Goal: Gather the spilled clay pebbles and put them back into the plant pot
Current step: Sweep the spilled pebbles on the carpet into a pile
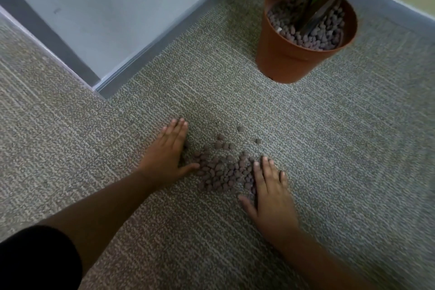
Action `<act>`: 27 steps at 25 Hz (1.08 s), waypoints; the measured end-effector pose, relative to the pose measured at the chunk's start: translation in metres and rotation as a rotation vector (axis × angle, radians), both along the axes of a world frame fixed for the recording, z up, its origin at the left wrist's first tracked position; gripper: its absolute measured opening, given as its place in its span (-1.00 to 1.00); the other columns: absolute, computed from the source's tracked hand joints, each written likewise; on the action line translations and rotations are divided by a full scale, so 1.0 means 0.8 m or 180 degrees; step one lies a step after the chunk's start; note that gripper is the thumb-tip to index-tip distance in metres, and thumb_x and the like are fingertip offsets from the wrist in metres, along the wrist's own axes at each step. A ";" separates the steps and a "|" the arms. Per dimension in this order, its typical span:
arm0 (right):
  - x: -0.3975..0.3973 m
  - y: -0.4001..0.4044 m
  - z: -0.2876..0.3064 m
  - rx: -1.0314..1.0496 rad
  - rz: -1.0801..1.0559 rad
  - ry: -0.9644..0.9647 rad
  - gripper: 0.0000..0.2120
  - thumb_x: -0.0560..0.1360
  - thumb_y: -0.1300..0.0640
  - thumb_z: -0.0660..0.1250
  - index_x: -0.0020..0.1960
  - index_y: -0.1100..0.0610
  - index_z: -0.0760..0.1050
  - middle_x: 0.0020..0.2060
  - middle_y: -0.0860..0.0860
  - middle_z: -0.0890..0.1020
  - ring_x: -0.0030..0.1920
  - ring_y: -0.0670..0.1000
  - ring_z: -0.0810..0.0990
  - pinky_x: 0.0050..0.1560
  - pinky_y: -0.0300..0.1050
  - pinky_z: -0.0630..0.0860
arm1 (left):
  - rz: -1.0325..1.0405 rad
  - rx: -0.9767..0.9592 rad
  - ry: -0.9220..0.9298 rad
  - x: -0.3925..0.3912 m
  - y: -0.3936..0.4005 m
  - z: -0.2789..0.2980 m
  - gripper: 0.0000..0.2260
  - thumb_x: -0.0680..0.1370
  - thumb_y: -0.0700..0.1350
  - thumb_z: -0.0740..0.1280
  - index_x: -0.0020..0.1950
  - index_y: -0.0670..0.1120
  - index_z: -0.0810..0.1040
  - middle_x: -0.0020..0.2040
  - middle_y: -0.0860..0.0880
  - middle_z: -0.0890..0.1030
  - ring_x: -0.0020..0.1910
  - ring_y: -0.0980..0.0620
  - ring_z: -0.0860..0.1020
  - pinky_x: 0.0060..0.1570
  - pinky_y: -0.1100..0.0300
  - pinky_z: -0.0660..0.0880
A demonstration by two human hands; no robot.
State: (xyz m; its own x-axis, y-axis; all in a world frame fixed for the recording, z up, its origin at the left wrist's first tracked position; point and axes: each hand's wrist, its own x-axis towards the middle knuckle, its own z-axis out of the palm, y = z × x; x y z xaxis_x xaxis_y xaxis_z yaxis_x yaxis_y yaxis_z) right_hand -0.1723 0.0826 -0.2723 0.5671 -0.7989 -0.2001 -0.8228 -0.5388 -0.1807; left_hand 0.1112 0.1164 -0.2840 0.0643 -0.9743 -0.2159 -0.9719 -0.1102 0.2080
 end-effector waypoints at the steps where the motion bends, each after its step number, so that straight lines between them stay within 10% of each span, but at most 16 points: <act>1: 0.012 -0.007 0.001 0.0085 -0.0113 -0.0053 -0.23 0.50 -0.32 -0.04 0.53 0.17 0.04 0.52 0.12 0.08 0.53 0.13 0.04 0.47 0.10 0.00 | -0.0051 0.0039 0.0145 -0.015 -0.007 0.000 -0.07 0.35 0.52 -0.17 0.48 -0.09 -0.29 0.55 -0.08 -0.09 0.53 -0.02 -0.18 0.48 0.06 -0.15; 9: 0.063 -0.065 0.048 0.1004 0.0370 0.0423 -0.17 0.50 -0.26 0.15 0.55 0.12 -0.15 0.56 0.09 -0.11 0.55 0.14 -0.16 0.52 0.03 -0.06 | 0.0438 0.0642 0.1178 -0.021 -0.066 0.063 -0.50 0.59 -0.04 0.21 0.50 -0.12 0.19 0.53 -0.12 0.20 0.52 -0.03 0.15 0.46 0.20 0.09; 16: 0.064 -0.114 0.156 0.0906 0.0590 0.0825 -0.50 0.54 -0.04 0.21 0.44 0.09 0.29 0.47 0.11 0.26 0.47 0.13 0.22 0.48 0.01 0.18 | 0.0789 0.1949 0.0942 -0.061 -0.049 0.115 -0.35 0.50 -0.12 0.34 0.49 -0.25 0.12 0.48 -0.26 0.22 0.44 -0.19 0.28 0.42 0.04 0.27; 19: 0.059 -0.079 0.162 0.1164 0.0527 0.0790 -0.65 0.53 0.00 0.19 0.27 0.10 0.45 0.29 0.12 0.45 0.29 0.15 0.45 0.29 -0.03 0.42 | 0.0792 0.1839 0.0874 -0.087 -0.024 0.116 -0.22 0.52 -0.10 0.30 0.53 -0.22 -0.15 0.53 -0.28 0.07 0.46 -0.22 0.24 0.42 0.01 0.26; 27: 0.082 0.055 0.140 0.1408 0.0806 0.0106 -0.72 0.54 0.07 0.13 0.13 0.03 0.56 0.19 0.07 0.57 0.26 0.09 0.46 0.31 -0.03 0.29 | 0.1165 0.1398 0.0534 -0.079 -0.044 0.128 -0.39 0.58 -0.25 0.12 0.52 -0.27 -0.16 0.32 -0.28 0.46 0.32 -0.20 0.44 0.28 -0.01 0.39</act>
State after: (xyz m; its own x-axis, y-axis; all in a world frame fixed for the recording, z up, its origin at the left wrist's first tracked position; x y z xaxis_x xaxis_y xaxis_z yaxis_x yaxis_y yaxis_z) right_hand -0.1065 0.1264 -0.1602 0.7194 -0.4721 -0.5095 -0.6856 -0.5999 -0.4123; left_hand 0.0481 0.0813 -0.1814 0.3093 -0.7124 -0.6299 -0.8123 -0.5424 0.2146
